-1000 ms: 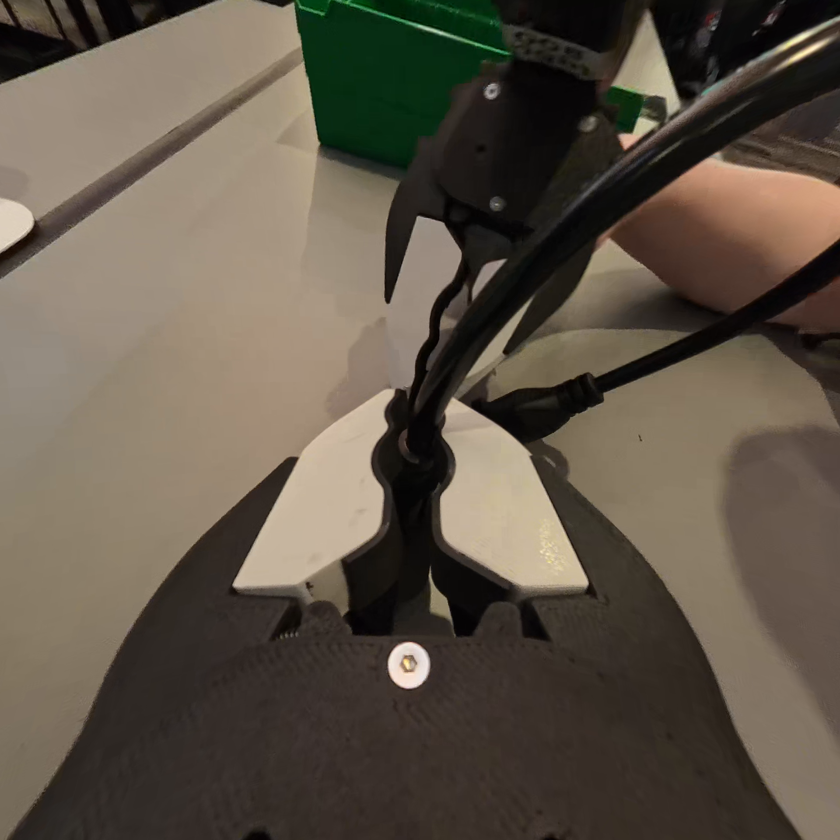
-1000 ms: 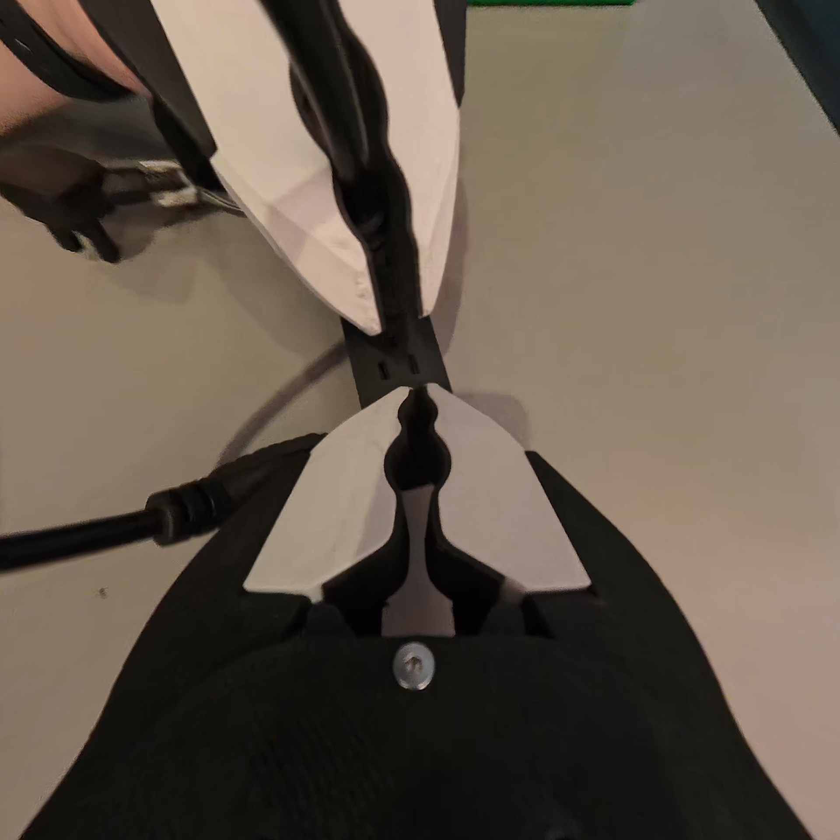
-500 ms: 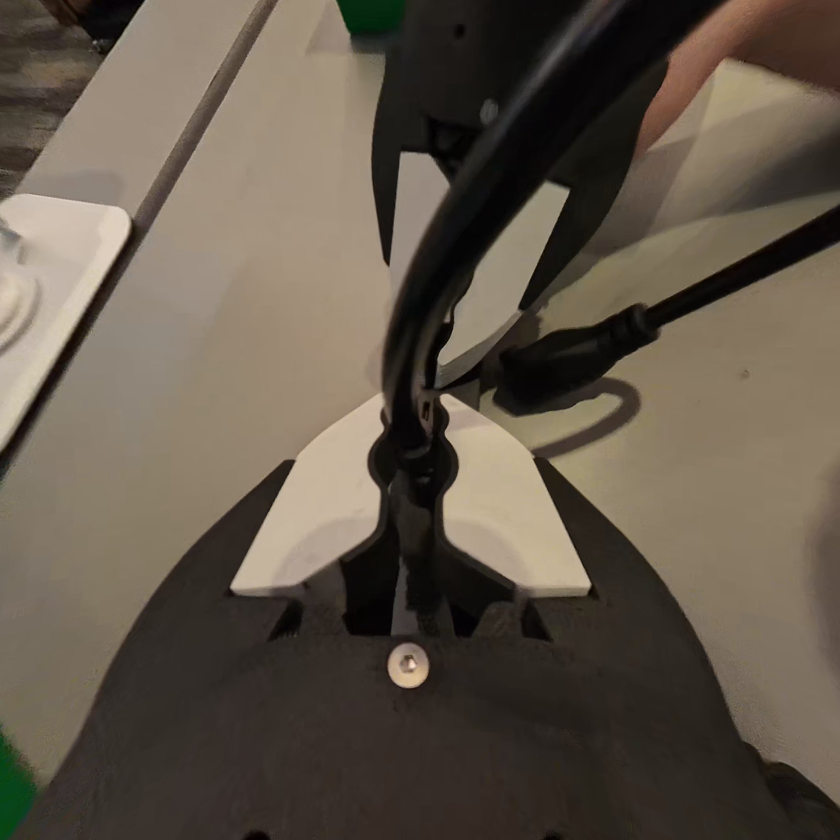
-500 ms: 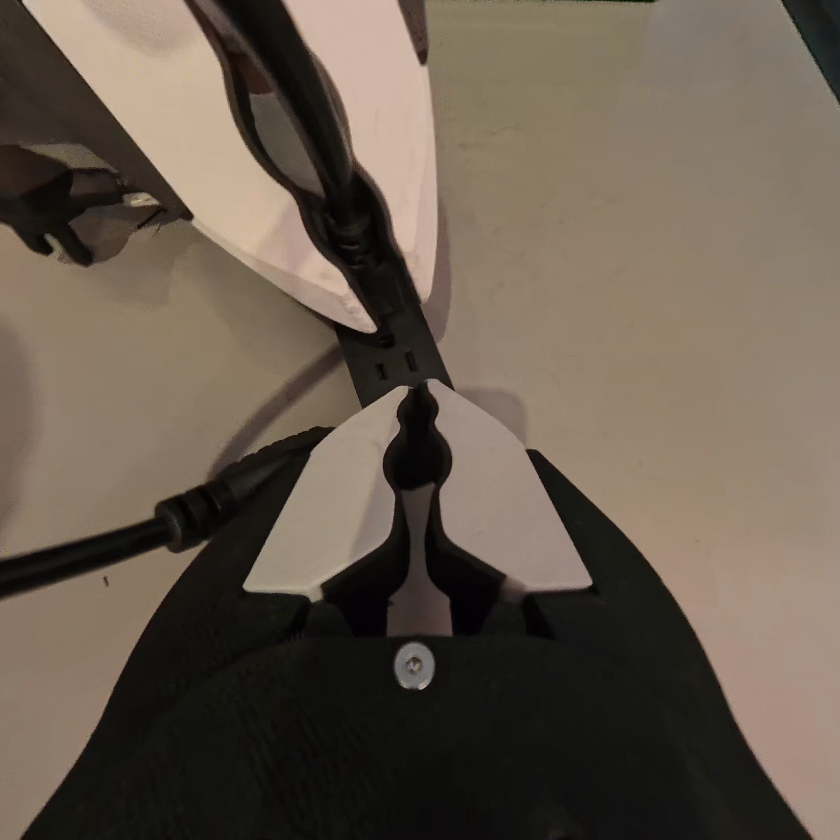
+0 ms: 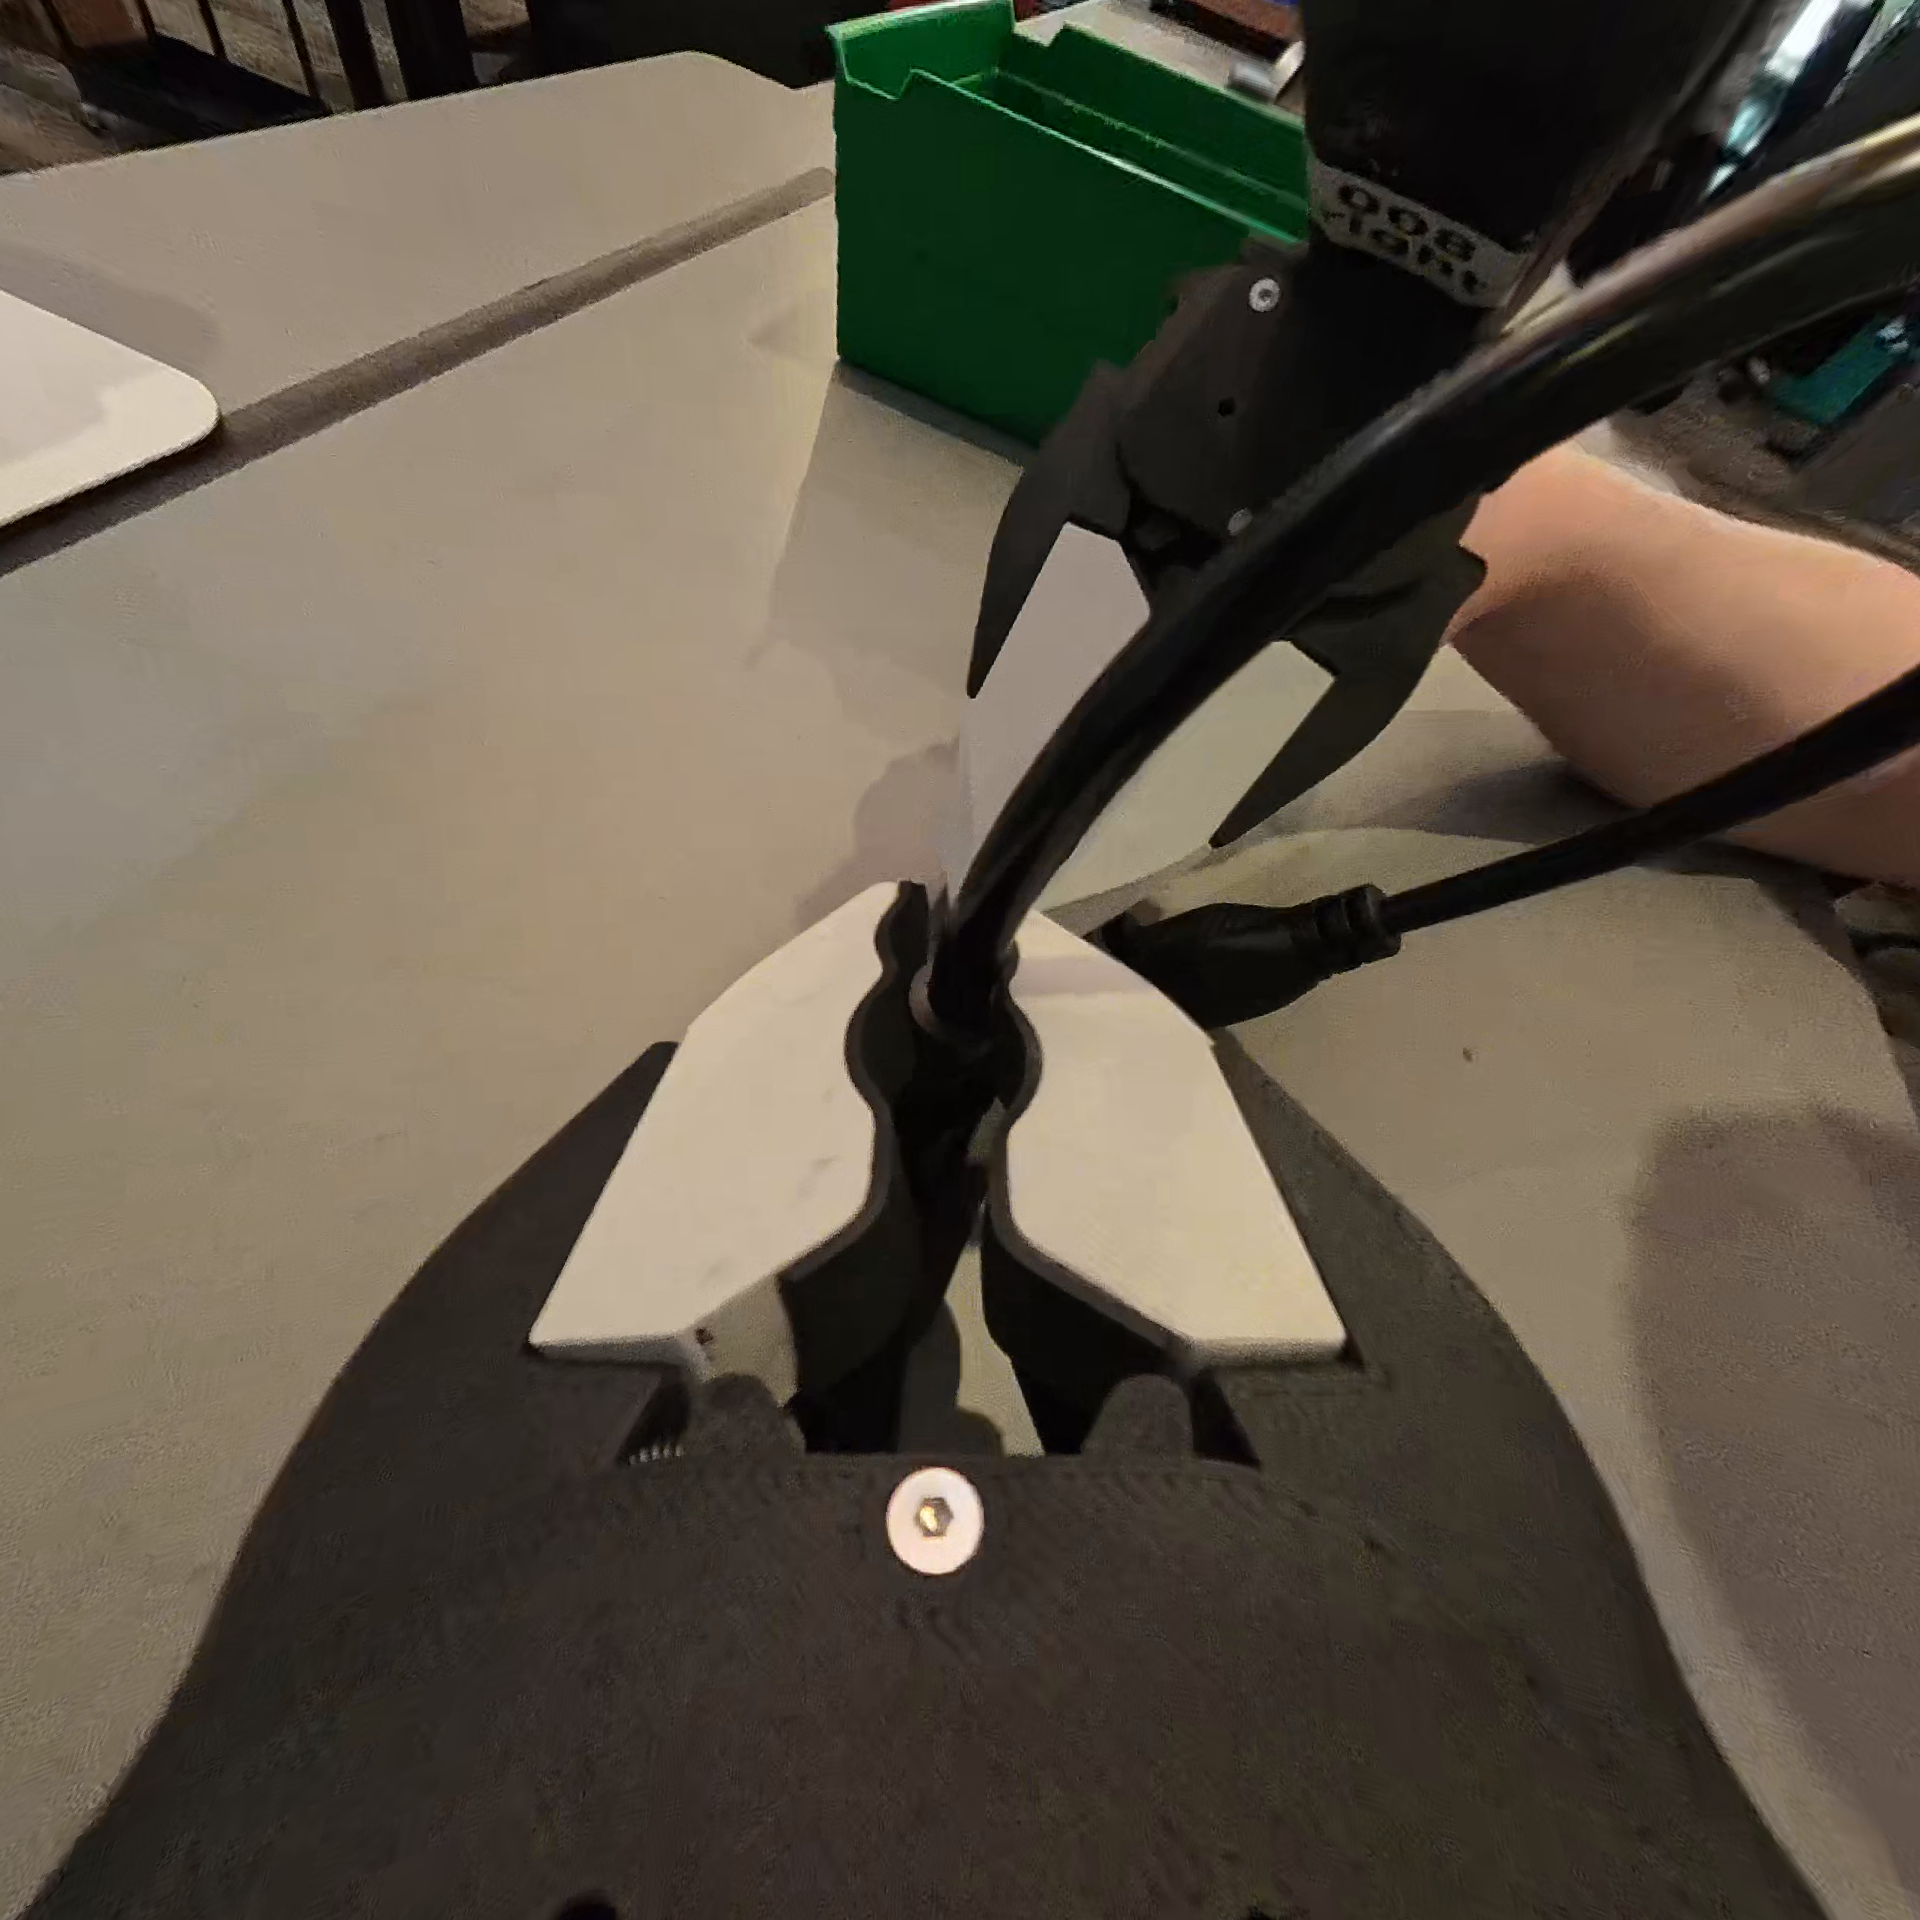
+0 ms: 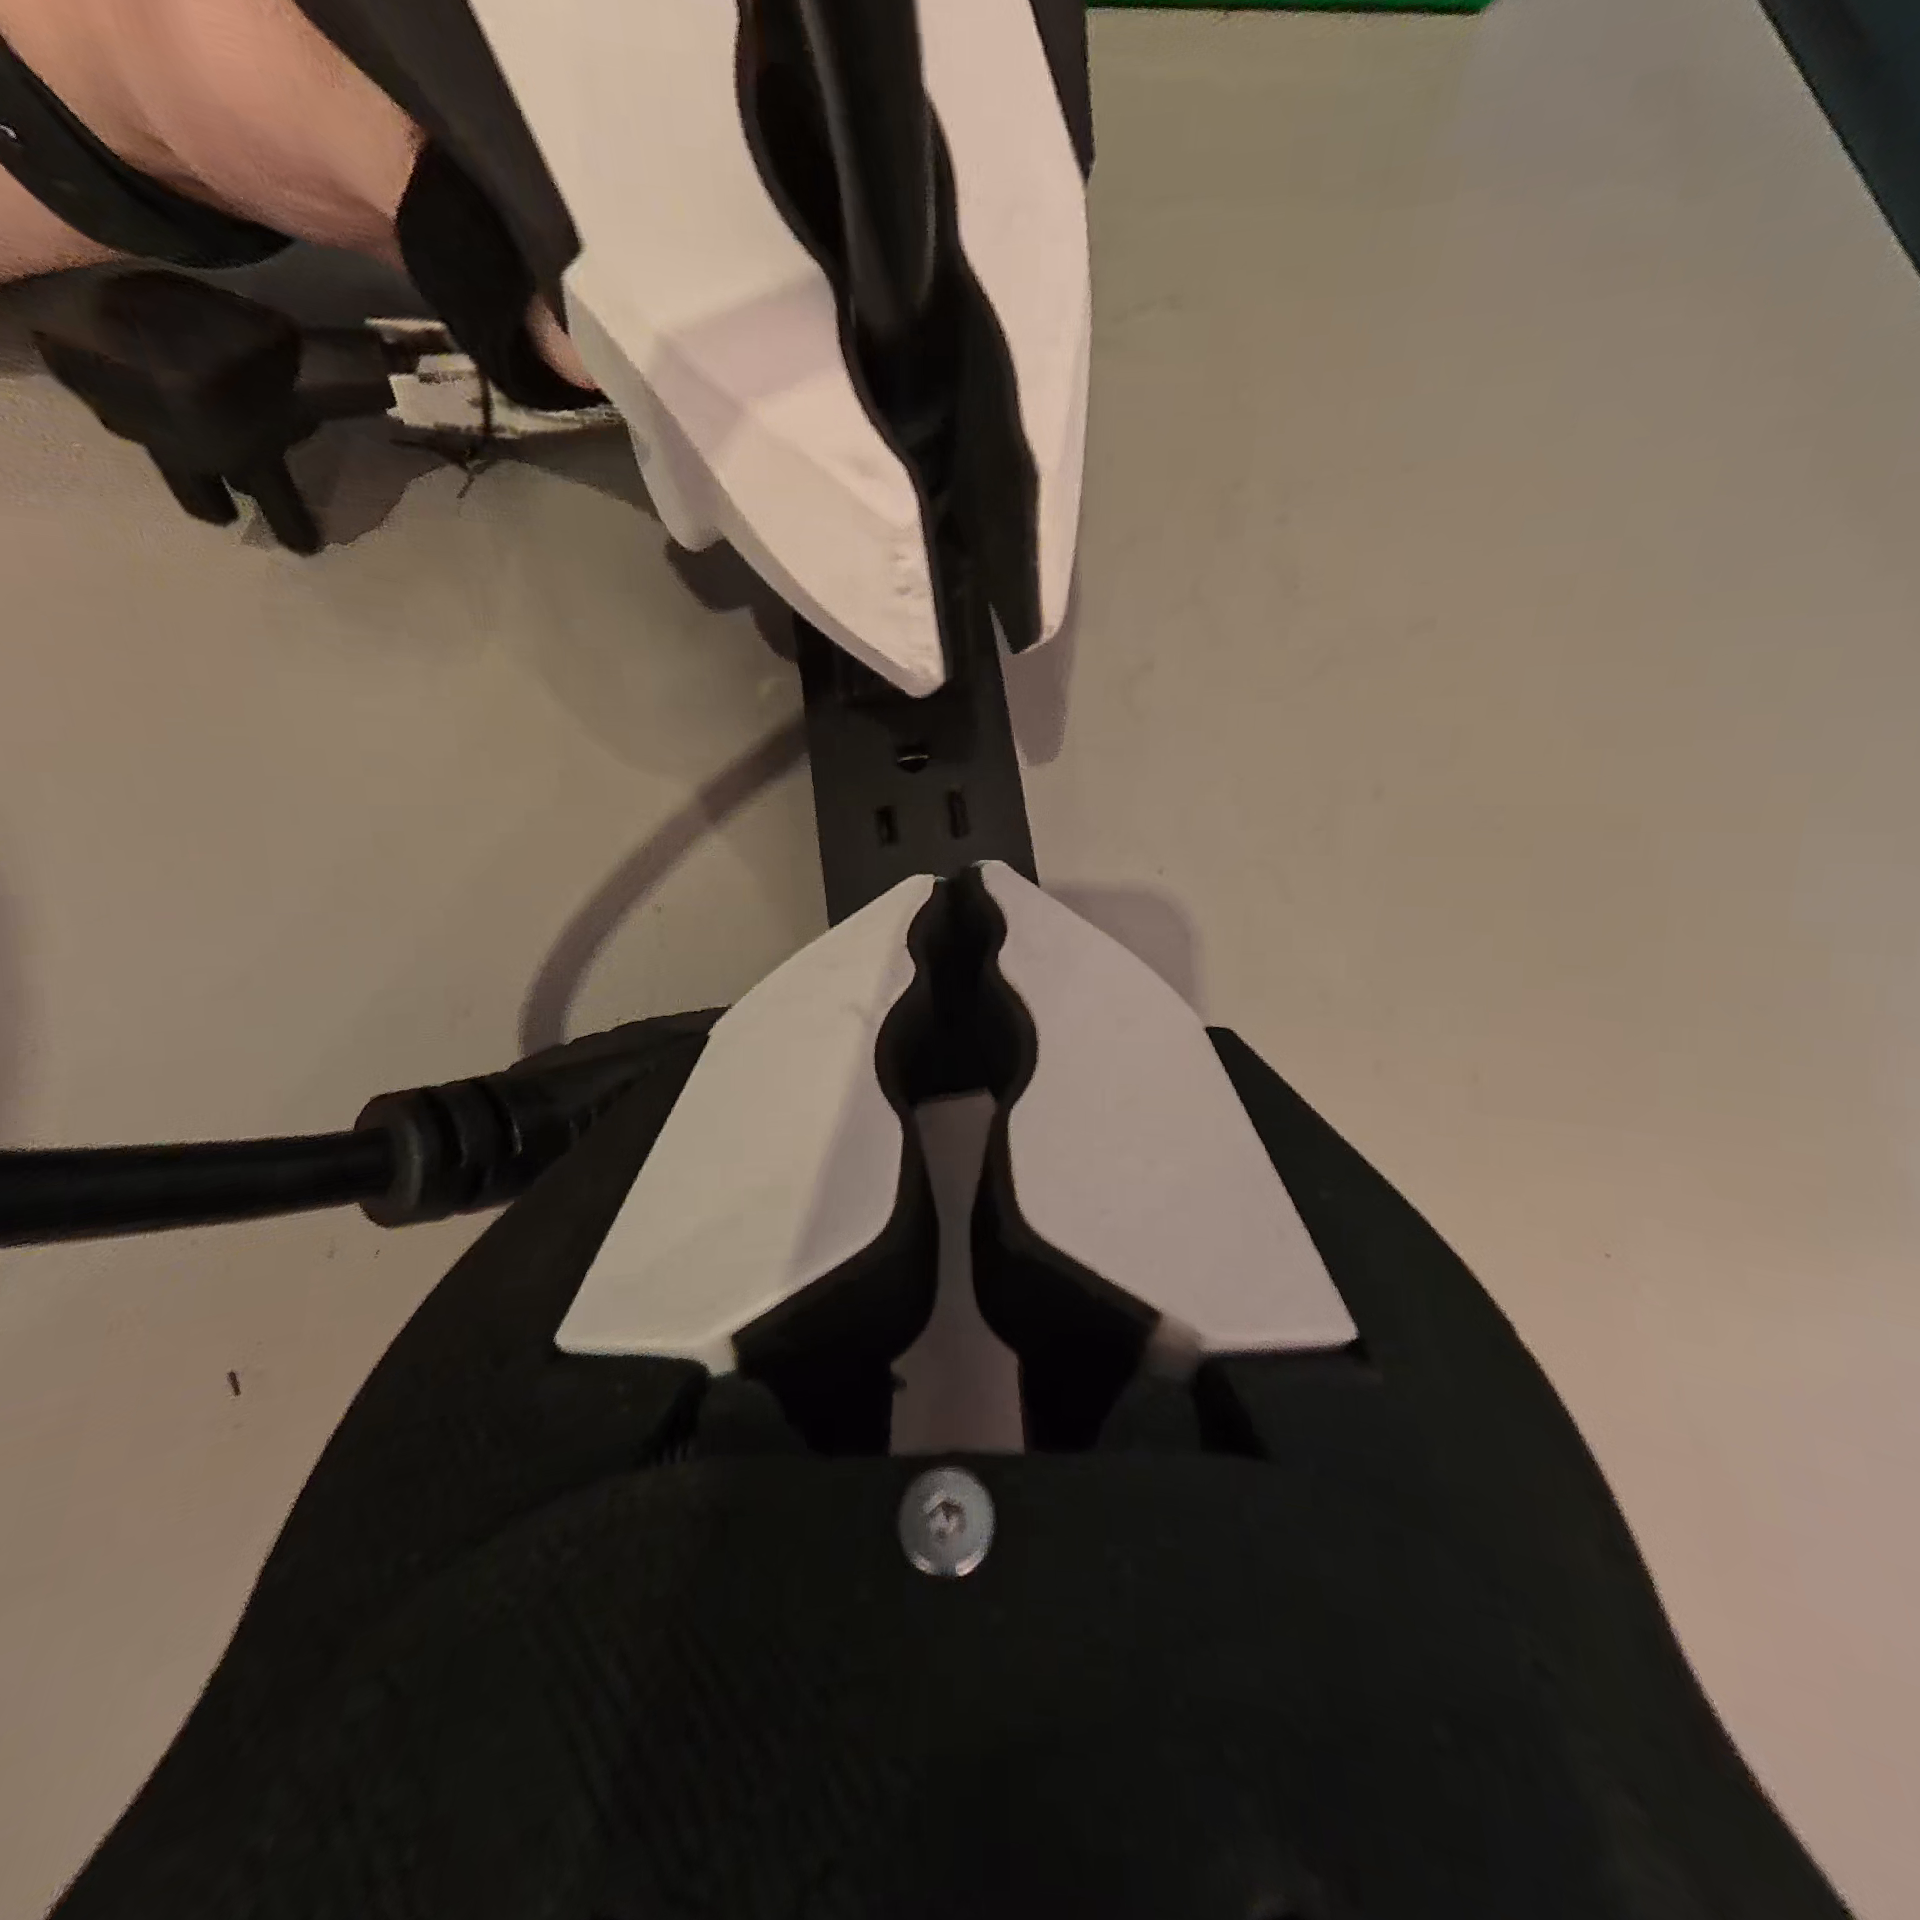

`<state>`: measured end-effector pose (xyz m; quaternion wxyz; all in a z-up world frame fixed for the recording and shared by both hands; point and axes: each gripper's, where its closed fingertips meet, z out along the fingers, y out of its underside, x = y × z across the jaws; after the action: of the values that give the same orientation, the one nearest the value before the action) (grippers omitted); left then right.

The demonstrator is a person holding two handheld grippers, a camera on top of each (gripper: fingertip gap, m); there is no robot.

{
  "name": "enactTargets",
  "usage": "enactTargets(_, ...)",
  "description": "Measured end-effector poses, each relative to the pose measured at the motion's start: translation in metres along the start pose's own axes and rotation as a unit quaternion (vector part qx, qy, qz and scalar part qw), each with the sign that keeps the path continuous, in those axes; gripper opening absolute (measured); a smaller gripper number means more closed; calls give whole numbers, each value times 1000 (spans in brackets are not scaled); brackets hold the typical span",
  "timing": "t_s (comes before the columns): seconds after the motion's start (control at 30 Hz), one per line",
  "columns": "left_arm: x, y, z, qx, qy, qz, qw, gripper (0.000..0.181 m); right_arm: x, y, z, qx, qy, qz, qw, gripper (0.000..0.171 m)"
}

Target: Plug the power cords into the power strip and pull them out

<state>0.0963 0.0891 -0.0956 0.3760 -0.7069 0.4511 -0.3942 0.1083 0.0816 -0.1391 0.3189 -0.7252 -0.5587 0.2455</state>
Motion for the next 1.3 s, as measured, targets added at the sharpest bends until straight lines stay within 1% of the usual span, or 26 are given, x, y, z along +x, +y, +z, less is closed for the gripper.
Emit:
enactTargets(0.07, -2, 2, -1, -28, -53, 64, 996, 9, 0, -1, 1, 3, 3, 3, 1000, 10)
enactTargets(0.13, 2, 5, -2, -63, -77, 105, 989, 8, 0, -2, 2, -1, 6, -5, 1000, 10)
enactTargets(0.2, 6, 3, 2, -56, -69, 85, 992, 7, 0, -2, 2, 0, 6, -4, 1000, 11)
enactTargets(0.3, 10, -9, 6, -23, -56, 60, 996, 6, 0, -3, -2, 1, 11, -6, 1000, 11)
enactTargets(0.37, 10, -15, 10, -25, -61, 69, 995, 6, 1, -3, -4, 7, 16, -3, 1000, 10)
enactTargets(0.43, 6, -16, 11, -24, -60, 58, 996, 6, 3, -4, -3, 1, 31, -7, 1000, 10)
enactTargets(0.5, 4, -14, 11, -42, -76, 73, 994, 6, 3, -4, -3, 2, 29, -5, 1000, 10)
enactTargets(0.57, 6, -14, 11, -40, -74, 83, 993, 7, 2, -4, -3, 18, 5, 9, 1000, 10)
enactTargets(0.63, 4, -16, 11, -20, -59, 52, 997, 7, 3, -7, -3, 49, -30, 38, 998, 9)
enactTargets(0.73, 2, -9, 7, -15, -40, 42, 998, 8, -2, -11, -2, 86, -66, 36, 993, 6)
enactTargets(0.8, -1, -8, 5, -11, -41, 36, 998, 8, -9, -31, -6, 145, -89, 35, 985, 5)
enactTargets(0.83, 1, -11, 4, -1, -29, 26, 999, 7, -8, -32, -5, 136, -77, 20, 987, 5)
enactTargets(0.87, 4, -13, 5, 6, -17, 23, 1000, 7, -2, -24, 1, 89, -54, -1, 995, 5)
enactTargets(0.9, 4, -10, 7, -5, -19, 25, 999, 8, -2, -18, 5, 56, -51, -14, 997, 7)
enactTargets(0.97, 8, -13, 9, 2, -17, 26, 1000, 7, -2, -20, 6, 51, -53, -9, 997, 5)
enactTargets(1.07, 6, -14, 9, 8, -22, 7, 1000, 6, -1, -17, 6, 31, -54, 35, 997, 6)
enactTargets(1.17, 5, -13, 9, 15, -28, -4, 999, 6, -2, -15, 7, 20, -43, 30, 998, 8)
enactTargets(1.3, 6, -13, 10, -3, -37, 28, 999, 6, -2, -14, 7, 16, -34, 38, 999, 9)
